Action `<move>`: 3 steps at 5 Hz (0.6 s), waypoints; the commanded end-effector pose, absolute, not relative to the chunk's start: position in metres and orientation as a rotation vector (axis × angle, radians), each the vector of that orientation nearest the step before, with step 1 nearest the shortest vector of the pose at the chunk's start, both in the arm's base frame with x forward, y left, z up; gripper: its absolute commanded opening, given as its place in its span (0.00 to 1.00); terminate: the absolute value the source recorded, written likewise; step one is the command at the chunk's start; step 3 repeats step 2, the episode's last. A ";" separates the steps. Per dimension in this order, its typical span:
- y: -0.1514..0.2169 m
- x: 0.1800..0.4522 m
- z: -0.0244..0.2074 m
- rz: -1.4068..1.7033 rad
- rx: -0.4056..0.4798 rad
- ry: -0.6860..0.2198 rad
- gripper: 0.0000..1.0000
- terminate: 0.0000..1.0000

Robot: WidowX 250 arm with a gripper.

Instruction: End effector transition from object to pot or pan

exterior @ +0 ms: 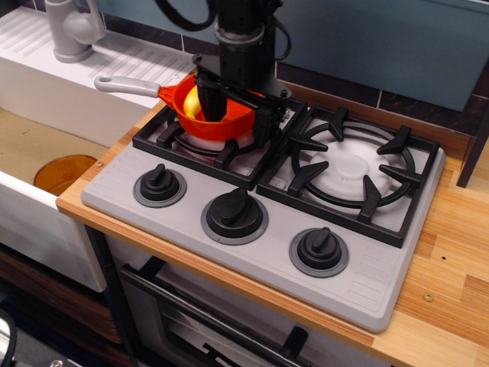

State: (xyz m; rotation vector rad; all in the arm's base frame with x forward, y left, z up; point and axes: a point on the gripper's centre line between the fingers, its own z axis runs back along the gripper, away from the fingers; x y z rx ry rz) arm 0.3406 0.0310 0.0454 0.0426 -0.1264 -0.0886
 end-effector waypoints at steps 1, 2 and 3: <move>0.032 0.348 0.065 -0.087 0.050 -0.188 1.00 0.00; 0.032 0.348 0.065 -0.087 0.050 -0.188 1.00 1.00; 0.032 0.348 0.065 -0.087 0.050 -0.188 1.00 1.00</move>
